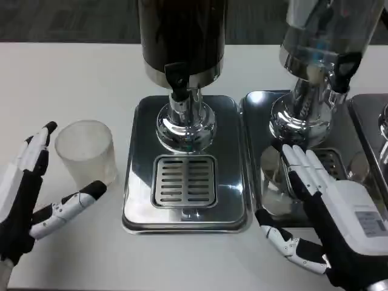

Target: Grasp the cup under the faucet to collect the drink, then remove the cup.

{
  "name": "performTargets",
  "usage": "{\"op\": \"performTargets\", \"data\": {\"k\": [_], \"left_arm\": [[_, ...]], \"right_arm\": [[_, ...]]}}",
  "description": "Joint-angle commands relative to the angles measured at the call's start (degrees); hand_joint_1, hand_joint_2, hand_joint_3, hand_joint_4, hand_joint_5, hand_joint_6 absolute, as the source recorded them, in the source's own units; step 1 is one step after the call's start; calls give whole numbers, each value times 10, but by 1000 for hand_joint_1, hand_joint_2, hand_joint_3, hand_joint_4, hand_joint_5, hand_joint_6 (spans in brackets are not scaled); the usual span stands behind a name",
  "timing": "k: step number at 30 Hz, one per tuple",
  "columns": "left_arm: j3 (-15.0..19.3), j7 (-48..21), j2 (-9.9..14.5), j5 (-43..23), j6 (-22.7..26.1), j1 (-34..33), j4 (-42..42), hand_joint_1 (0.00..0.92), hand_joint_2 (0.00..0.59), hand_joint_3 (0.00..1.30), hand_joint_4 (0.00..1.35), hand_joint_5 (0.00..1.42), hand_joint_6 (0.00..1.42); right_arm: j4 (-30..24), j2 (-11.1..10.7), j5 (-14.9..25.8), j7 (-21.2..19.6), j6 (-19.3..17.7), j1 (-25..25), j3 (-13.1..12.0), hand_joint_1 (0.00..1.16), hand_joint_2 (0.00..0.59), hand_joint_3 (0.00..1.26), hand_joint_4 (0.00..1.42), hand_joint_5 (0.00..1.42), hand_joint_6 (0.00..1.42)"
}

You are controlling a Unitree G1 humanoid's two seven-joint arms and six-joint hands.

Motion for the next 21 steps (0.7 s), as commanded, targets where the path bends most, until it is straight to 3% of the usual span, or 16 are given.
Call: {"op": "performTargets", "data": {"k": [1, 13, 21], "left_arm": [[0, -10, 7, -14, 6, -29, 34, 0, 24, 0, 0, 0, 74], [-20, -63, 22, -47, -9, -126, 152, 0, 4, 0, 0, 0, 120], [-37, -64, 26, -51, -18, -165, 207, 0, 3, 0, 0, 0, 125]], "right_arm": [[-8, 0, -2, 1, 6, 7, -6, 507, 369, 15, 0, 0, 176], [-5, 6, -2, 2, 5, -1, -1, 507, 369, 19, 0, 0, 176], [-5, 8, -4, 2, 6, -3, -1, 507, 369, 24, 0, 0, 177]]}}
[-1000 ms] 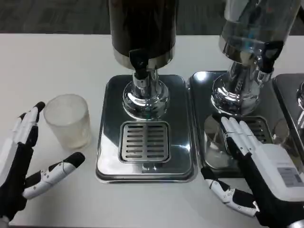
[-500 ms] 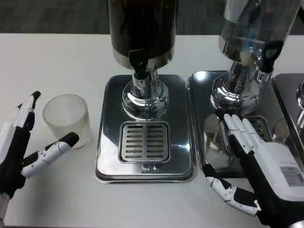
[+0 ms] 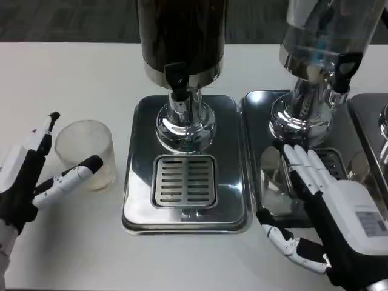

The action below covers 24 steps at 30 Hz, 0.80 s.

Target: Grasp the cup under the faucet to collect the drink, then remove the cup.

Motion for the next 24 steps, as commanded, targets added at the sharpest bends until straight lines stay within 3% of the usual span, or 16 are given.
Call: {"op": "performTargets", "data": {"k": [1, 24], "left_arm": [[-11, -1, 9, 2, -7, -19, 27, 0, 2, 0, 0, 0, 111], [-61, 25, 18, 26, 1, -100, 145, 0, 0, 0, 0, 0, 69]], "right_arm": [[-4, 2, -1, 0, 1, -2, 1, 507, 369, 24, 0, 0, 177], [-16, 7, 0, -1, -1, 10, 0, 514, 362, 25, 0, 0, 177]]}}
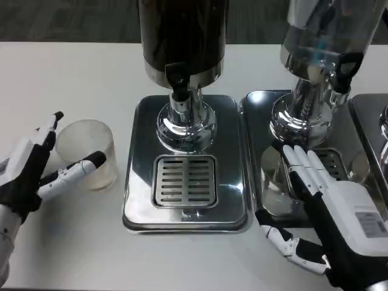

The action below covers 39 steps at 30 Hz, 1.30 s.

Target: Grasp the cup under the faucet to collect the drink, then remove the cup.

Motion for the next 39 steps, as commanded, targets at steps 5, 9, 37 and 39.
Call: {"op": "performTargets", "data": {"k": [5, 9, 37, 39], "left_arm": [[-23, 19, 4, 15, -1, -30, 48, 0, 0, 0, 0, 0, 85], [-32, 34, 1, 18, -4, -40, 69, 0, 0, 0, 0, 0, 98], [-87, 110, -22, 34, -19, -96, 162, 57, 16, 0, 0, 158, 280], [-88, 118, -25, 33, -29, -99, 171, 74, 21, 0, 14, 199, 318]], "right_arm": [[-16, 2, 3, 0, 0, 10, -3, 518, 361, 25, 0, 0, 177], [-19, 2, 2, 1, 0, 12, -3, 520, 360, 25, 0, 0, 177], [-29, 3, 12, 4, 0, 18, -11, 522, 360, 25, 0, 0, 177], [-27, 4, 12, 4, -1, 16, -10, 522, 360, 25, 0, 0, 177]]}}
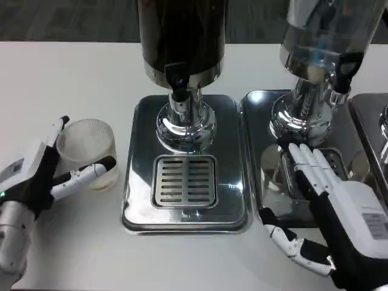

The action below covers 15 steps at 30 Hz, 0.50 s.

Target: Grasp the cup under the faucet to collect the drink, then remove the cup.

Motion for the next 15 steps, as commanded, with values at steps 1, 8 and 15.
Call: {"op": "performTargets", "data": {"k": [1, 8, 15], "left_arm": [[-5, 18, -9, 2, -22, -13, 23, 78, 25, 0, 36, 223, 344], [-7, 38, -15, 1, -49, -21, 54, 113, 38, 44, 166, 385, 584], [-10, 51, -19, 1, -69, -25, 70, 134, 50, 192, 254, 530, 869]], "right_arm": [[-4, 3, 4, 1, -2, -1, 0, 522, 360, 25, 0, 0, 177], [-1, 6, 3, -2, -3, -4, 0, 546, 357, 35, 0, 0, 177], [-2, 9, 1, -3, 0, -1, -2, 564, 348, 45, 0, 0, 177]]}}
